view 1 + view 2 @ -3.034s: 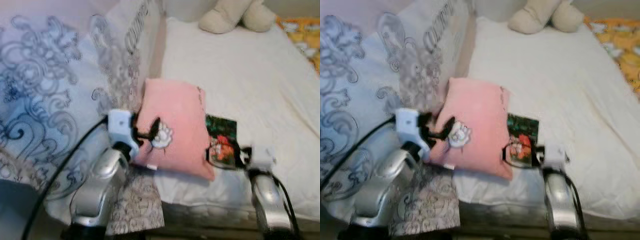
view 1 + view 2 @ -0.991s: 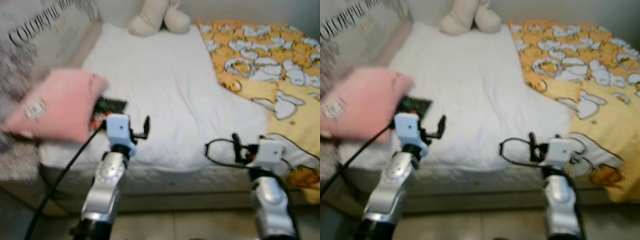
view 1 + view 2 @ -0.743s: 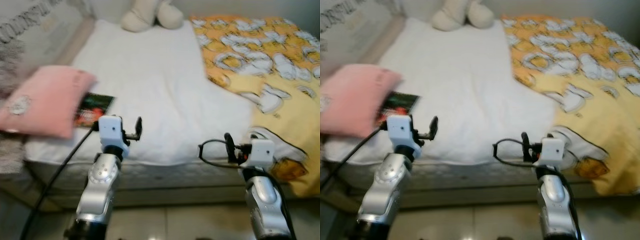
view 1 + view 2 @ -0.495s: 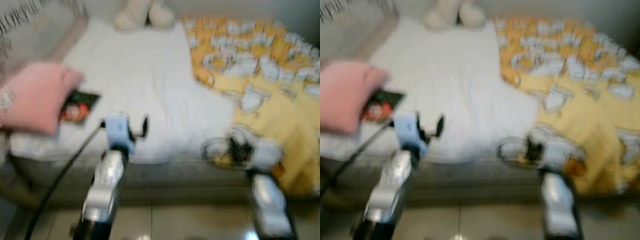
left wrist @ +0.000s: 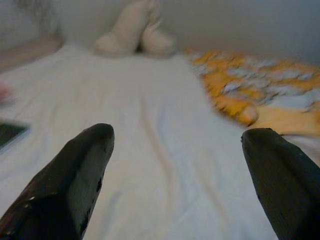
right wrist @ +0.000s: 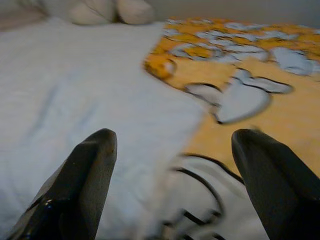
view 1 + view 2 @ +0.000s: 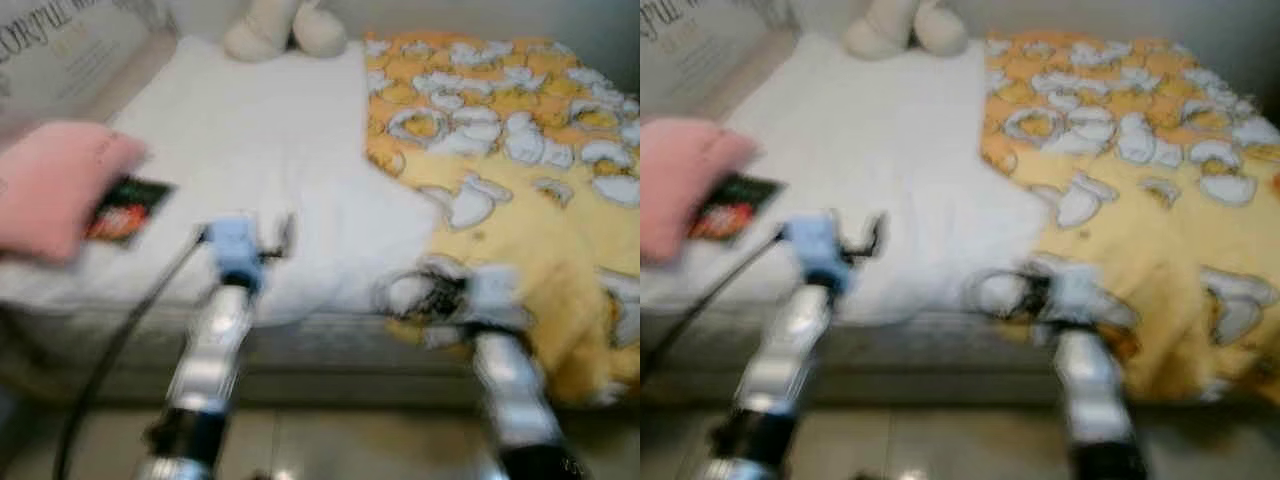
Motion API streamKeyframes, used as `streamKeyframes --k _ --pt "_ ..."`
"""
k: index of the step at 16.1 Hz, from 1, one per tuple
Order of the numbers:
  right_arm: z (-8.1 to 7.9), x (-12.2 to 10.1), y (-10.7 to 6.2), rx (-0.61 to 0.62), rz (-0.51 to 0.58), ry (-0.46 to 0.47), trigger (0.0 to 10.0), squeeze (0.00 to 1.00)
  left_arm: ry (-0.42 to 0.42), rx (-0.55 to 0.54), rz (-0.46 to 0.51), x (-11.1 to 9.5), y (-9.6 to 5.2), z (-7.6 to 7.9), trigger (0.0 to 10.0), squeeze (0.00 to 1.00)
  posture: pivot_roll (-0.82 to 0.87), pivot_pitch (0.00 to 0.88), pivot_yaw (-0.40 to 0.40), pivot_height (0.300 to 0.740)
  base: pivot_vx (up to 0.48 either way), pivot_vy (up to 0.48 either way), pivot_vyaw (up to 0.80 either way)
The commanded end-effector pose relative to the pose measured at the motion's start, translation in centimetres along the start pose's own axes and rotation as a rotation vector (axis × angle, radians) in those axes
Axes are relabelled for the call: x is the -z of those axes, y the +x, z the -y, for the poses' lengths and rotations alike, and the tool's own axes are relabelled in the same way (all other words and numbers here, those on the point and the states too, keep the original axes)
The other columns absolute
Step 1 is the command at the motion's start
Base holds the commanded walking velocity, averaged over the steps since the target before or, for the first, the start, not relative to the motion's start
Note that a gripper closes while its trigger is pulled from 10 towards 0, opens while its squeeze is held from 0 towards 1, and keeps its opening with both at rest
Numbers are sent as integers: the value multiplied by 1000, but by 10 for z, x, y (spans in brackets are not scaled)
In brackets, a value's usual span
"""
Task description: Clean up the room
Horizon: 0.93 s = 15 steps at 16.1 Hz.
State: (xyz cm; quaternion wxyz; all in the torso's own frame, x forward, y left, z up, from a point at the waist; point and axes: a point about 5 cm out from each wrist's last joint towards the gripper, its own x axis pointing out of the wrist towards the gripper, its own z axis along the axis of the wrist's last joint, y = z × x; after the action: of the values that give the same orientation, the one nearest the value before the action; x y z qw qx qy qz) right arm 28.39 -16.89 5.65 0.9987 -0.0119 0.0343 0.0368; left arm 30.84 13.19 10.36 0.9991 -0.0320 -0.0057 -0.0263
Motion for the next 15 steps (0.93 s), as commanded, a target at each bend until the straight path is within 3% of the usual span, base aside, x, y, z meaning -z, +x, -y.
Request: streamKeyframes --k 1,6,15 --pt "14 0 -2 37 2 -3 10000 0 -5 43 24 -4 4 13 10000 0 -154 0 53 740 292 -375 0" --pt "14 1 -4 45 2 -12 10000 0 -6 66 31 -4 5 18 10000 0 -163 0 56 740 294 -376 0" --pt "14 5 -3 63 -25 -25 10000 0 2 67 22 0 6 18 10000 0 -162 0 61 740 0 0 0"
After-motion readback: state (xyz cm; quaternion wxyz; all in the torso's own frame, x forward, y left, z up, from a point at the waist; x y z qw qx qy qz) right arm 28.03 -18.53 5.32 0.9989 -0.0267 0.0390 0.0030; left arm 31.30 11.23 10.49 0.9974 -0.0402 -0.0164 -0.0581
